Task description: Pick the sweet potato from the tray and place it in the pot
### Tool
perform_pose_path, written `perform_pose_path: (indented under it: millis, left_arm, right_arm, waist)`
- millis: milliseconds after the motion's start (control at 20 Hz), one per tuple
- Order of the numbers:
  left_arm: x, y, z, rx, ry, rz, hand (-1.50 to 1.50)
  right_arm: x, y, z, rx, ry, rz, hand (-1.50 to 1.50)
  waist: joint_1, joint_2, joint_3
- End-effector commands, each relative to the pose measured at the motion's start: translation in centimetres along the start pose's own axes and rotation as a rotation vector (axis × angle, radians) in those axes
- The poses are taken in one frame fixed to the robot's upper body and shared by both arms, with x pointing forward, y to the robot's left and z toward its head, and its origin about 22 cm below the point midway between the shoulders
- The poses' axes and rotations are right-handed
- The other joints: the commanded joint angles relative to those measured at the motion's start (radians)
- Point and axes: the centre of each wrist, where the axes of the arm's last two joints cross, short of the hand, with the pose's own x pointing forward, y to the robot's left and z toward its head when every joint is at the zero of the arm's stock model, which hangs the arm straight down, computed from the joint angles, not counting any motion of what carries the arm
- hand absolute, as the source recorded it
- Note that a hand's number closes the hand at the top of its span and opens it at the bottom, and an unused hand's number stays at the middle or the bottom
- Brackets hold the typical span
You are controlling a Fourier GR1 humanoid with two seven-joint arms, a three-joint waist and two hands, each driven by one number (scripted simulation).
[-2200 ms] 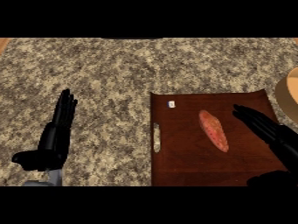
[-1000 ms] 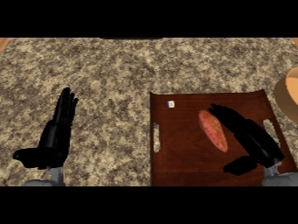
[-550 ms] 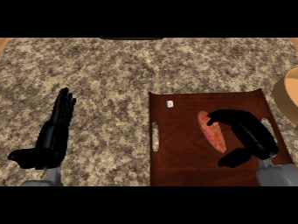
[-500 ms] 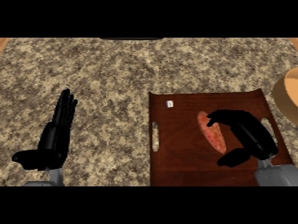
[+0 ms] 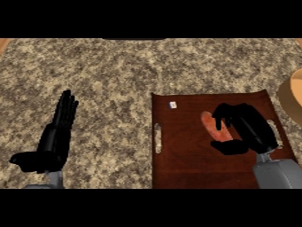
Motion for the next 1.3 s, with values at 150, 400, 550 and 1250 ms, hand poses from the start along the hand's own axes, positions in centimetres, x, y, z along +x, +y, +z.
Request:
perform_pose_path:
  millis: [150, 400, 550, 1250]
  left_arm:
    - [0.4, -0.2, -0.3, -0.016, -0.013, -0.001, 0.00]
    - [0.2, -1.8, -1.1, 0.002, -0.015, 0.012, 0.00]
    - [0.8, -0.8, -0.7, 0.003, -0.012, -0.002, 0.00]
    - [1.4, -0.9, -0.2, 0.006, -0.008, 0.002, 0.00]
  right_arm:
    - [3.9, -1.6, -6.8, 0.101, 0.439, 0.143, 1.50]
    - [9.9, -4.0, -10.6, -0.099, 0.419, 0.135, 1.50]
    - [12.9, -7.0, -10.4, -0.210, 0.410, 0.157, 1.50]
    - [12.0, -16.6, -8.6, -0.481, 0.653, 0.316, 1.50]
  waist:
    - [0.023, 0.004, 0.001]
    - [0.002, 0.004, 0.004]
    - [-0.001, 0.000, 0.004]
    - [-0.004, 0.002, 0.004]
